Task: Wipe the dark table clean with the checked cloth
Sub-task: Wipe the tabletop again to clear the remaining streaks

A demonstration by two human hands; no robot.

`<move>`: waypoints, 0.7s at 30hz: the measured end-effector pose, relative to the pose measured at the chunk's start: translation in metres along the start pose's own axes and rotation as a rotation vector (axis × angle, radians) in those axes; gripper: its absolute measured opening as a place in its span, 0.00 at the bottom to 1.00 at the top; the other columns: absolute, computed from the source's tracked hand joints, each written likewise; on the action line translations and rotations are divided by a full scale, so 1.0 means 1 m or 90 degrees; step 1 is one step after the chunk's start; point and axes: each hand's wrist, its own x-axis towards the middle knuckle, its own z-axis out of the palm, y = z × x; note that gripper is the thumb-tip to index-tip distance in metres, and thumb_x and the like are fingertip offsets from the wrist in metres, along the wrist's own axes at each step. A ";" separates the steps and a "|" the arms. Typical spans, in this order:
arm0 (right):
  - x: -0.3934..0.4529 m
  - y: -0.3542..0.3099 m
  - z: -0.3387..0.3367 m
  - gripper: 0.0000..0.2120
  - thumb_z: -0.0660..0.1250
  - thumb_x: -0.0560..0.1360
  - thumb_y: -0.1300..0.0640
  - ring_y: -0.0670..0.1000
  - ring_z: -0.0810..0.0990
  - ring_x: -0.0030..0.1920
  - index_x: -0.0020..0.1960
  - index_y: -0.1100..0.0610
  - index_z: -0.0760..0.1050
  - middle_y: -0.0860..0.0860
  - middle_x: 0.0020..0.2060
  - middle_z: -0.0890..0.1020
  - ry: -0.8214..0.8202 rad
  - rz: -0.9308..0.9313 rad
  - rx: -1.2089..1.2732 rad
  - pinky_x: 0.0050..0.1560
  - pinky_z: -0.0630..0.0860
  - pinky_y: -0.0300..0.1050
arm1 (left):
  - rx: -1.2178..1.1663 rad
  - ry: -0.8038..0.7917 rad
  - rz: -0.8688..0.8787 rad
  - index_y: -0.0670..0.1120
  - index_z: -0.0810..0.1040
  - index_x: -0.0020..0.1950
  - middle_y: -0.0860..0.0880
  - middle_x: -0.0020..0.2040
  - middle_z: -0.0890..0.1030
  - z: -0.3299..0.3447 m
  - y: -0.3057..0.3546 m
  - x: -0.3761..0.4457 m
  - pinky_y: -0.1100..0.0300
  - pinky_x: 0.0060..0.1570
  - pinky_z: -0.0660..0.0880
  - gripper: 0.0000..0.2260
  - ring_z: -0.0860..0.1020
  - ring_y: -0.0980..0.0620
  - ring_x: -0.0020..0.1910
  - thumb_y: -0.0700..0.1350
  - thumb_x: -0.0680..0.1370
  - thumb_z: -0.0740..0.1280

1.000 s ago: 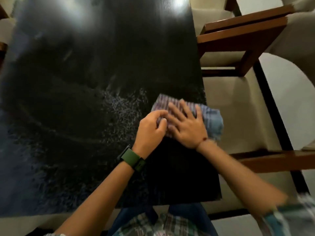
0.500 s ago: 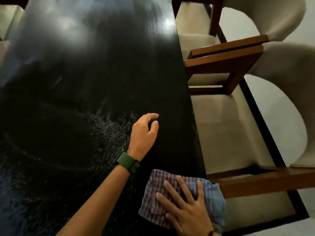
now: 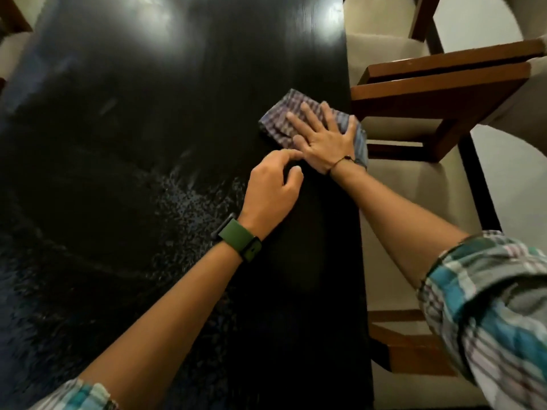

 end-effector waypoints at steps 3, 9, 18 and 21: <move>-0.038 -0.012 0.009 0.24 0.43 0.80 0.40 0.53 0.39 0.76 0.74 0.36 0.41 0.43 0.77 0.44 -0.002 -0.019 0.007 0.67 0.38 0.74 | 0.028 0.001 0.026 0.40 0.76 0.57 0.42 0.56 0.78 -0.014 -0.002 -0.004 0.71 0.52 0.63 0.11 0.75 0.50 0.55 0.37 0.75 0.62; -0.291 -0.067 0.072 0.25 0.51 0.78 0.42 0.58 0.52 0.76 0.75 0.39 0.55 0.47 0.76 0.57 0.061 -0.115 0.045 0.65 0.48 0.76 | 0.018 -0.060 0.011 0.42 0.75 0.58 0.45 0.58 0.78 -0.023 -0.005 -0.027 0.72 0.53 0.63 0.11 0.72 0.56 0.56 0.39 0.76 0.61; -0.269 -0.064 0.065 0.24 0.51 0.77 0.40 0.57 0.52 0.76 0.73 0.38 0.59 0.46 0.75 0.59 0.032 -0.162 0.027 0.63 0.52 0.78 | -0.016 -0.148 0.003 0.42 0.75 0.58 0.45 0.57 0.78 0.008 -0.013 -0.065 0.73 0.52 0.64 0.11 0.74 0.54 0.55 0.38 0.76 0.61; -0.171 -0.046 0.044 0.25 0.52 0.78 0.40 0.55 0.45 0.76 0.74 0.40 0.55 0.46 0.76 0.54 0.035 -0.102 0.012 0.66 0.47 0.76 | -0.021 -0.096 0.015 0.40 0.77 0.54 0.43 0.52 0.79 0.010 -0.014 -0.062 0.72 0.50 0.64 0.10 0.74 0.53 0.50 0.36 0.74 0.61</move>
